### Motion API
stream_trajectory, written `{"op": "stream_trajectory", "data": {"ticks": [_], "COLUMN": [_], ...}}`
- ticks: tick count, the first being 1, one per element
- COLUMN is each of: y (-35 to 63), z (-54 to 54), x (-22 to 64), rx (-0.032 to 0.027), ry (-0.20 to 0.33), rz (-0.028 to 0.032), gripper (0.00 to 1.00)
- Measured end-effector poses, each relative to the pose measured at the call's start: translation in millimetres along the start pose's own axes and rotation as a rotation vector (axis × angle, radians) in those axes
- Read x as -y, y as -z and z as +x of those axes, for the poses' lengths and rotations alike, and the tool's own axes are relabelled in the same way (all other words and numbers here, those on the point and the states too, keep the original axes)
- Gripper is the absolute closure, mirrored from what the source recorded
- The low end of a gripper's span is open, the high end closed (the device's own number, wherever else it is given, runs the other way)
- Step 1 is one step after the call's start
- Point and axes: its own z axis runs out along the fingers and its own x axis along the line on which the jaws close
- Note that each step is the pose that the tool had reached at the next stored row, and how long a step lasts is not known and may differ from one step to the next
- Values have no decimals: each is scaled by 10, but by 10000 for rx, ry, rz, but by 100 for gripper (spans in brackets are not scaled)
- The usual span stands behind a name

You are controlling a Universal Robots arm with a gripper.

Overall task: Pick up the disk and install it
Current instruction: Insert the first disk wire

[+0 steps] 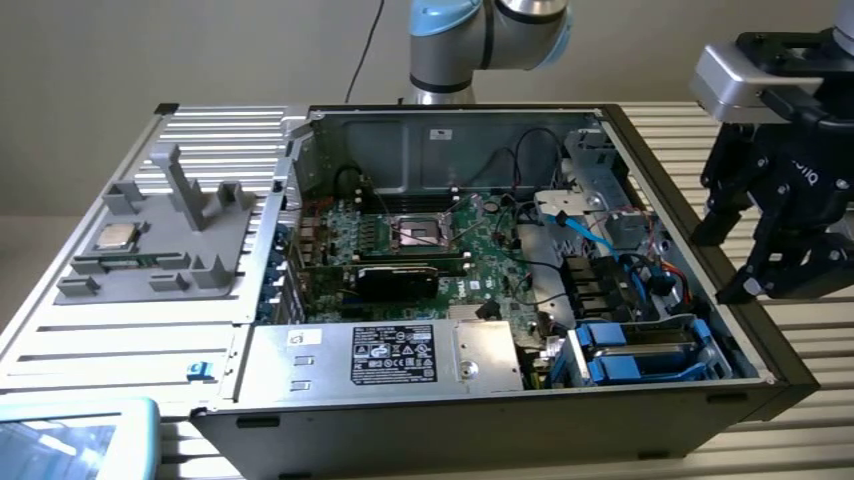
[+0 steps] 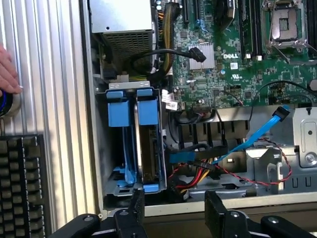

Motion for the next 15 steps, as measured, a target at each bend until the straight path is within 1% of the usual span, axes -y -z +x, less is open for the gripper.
{"op": "stream_trajectory", "data": {"ticks": [4, 7, 9, 10, 13, 15], "y": [-53, -108, -146, -162, -177, -212], "z": [-43, -88, -100, -100, -99, -112], "x": [-83, -89, -90, -91, -92, -94], "rx": [5, 5, 5, 4, -12, -11], "ry": [-20, -53, -84, -86, -91, -115], "rz": [28, 30, 31, 16, -87, -97], "gripper": [40, 40, 40, 40, 40, 40]}}
